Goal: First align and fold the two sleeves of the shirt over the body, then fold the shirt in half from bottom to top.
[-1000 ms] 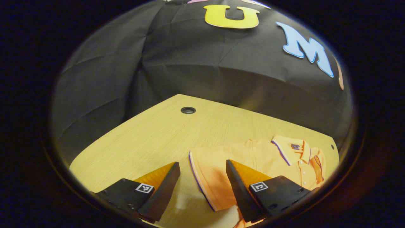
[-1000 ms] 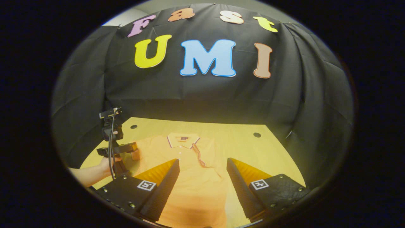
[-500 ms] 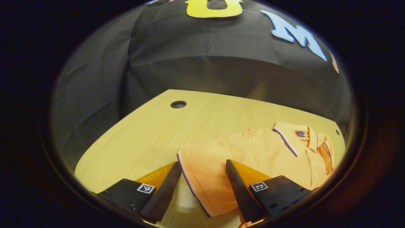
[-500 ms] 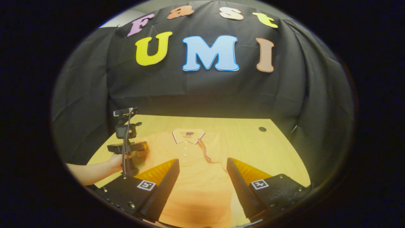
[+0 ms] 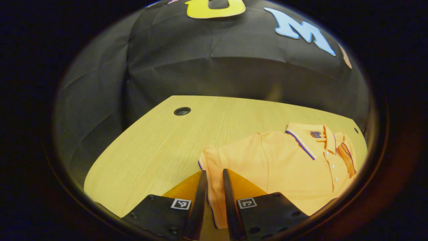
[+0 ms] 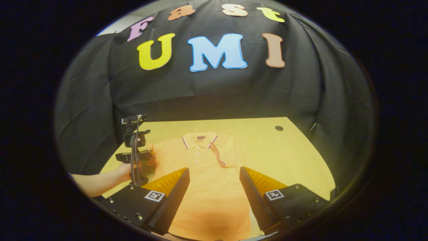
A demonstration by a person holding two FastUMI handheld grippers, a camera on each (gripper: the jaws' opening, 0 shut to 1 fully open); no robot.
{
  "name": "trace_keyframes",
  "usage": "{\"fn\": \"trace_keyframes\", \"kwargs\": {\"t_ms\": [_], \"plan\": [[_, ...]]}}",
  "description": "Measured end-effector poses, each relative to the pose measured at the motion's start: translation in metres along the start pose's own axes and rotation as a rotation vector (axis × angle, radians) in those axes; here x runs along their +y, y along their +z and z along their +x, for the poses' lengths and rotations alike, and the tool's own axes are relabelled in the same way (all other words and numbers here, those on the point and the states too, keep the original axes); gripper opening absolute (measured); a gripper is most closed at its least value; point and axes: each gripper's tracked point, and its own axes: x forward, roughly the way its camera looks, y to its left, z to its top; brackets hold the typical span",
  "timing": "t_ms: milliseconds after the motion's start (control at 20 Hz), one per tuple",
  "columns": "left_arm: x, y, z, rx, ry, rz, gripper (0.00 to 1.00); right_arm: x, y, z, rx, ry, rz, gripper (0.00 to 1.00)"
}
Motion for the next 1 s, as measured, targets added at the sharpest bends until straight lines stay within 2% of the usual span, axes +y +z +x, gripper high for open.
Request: {"fn": "trace_keyframes", "kwargs": {"t_ms": [100,150,200,500,800,1000], "plan": [[-0.002,0.002,0.001,0.01,0.009,0.038,0.14,-0.004,-0.002,-0.001,-0.003,-0.008,-0.001,0.93],[-0.004,0.003,0.001,0.013,0.005,0.058,0.15,-0.006,-0.002,-0.002,-0.002,-0.011,0.003,0.93],[-0.007,0.005,0.0,0.016,0.001,0.067,0.07,-0.008,-0.003,-0.003,-0.003,-0.013,0.01,0.93],[-0.027,0.03,-0.015,-0.05,0.004,0.09,0.07,-0.022,-0.006,-0.004,-0.012,-0.027,0.036,0.93],[-0.08,0.04,-0.031,-0.063,-0.059,0.135,0.07,-0.033,-0.013,0.001,-0.009,-0.026,0.048,0.93],[-0.118,0.029,-0.03,-0.041,-0.092,0.213,0.08,-0.04,-0.02,0.0,0.0,-0.017,0.065,0.93]]}}
